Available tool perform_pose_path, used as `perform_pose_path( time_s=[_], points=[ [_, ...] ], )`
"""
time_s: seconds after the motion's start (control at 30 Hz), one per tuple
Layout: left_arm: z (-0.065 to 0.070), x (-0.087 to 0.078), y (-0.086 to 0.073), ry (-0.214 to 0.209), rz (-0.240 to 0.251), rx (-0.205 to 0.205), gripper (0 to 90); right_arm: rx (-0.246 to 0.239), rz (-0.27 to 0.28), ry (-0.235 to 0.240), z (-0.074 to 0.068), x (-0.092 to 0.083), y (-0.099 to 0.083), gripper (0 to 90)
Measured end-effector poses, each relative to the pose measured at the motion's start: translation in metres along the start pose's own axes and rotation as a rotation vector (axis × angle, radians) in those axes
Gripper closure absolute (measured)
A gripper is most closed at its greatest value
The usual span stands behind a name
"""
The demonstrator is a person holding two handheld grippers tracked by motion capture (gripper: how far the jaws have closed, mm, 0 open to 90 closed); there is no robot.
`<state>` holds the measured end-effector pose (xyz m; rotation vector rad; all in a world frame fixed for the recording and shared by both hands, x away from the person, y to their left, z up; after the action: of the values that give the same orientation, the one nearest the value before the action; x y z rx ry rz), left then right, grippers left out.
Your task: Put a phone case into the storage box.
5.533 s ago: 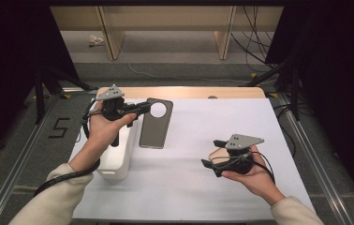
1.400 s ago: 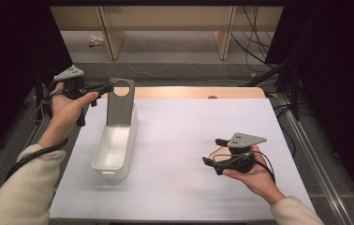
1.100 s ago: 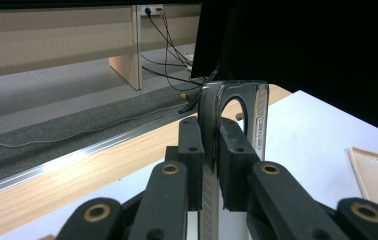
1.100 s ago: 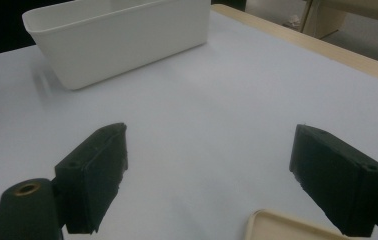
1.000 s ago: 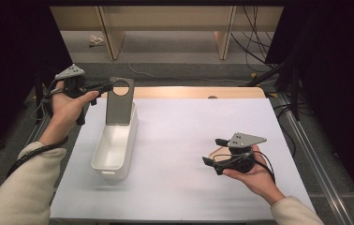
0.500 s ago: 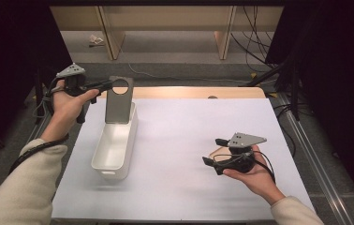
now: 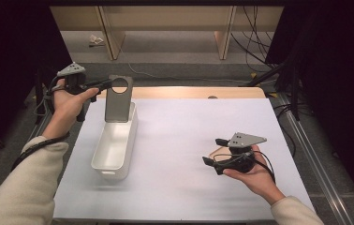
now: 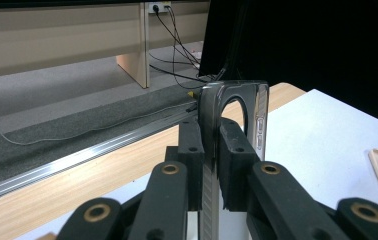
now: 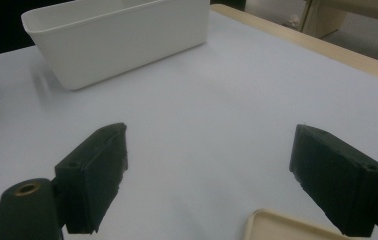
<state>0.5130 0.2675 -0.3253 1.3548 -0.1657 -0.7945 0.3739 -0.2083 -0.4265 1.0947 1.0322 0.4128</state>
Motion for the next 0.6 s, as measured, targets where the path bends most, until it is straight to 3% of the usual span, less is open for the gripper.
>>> perform_pose_path(
  time_s=[0.6],
  points=[
    [-0.007, 0.015, -0.002, 0.013, 0.008, -0.013, 81.7, 0.003, -0.002, 0.002, 0.001, 0.000, -0.001, 16.4]
  ],
)
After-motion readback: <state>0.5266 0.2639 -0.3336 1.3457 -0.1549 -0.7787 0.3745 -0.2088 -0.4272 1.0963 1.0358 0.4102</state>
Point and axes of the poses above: each handheld gripper's, and its own axes: x roughly forward along the jaws, y roughly out of its top, z roughly to its right, the point moved 1 cm from there along x, roughly forward along the jaws, and after that the axes turned 8 degrees about -x, right-handed, at the moved point
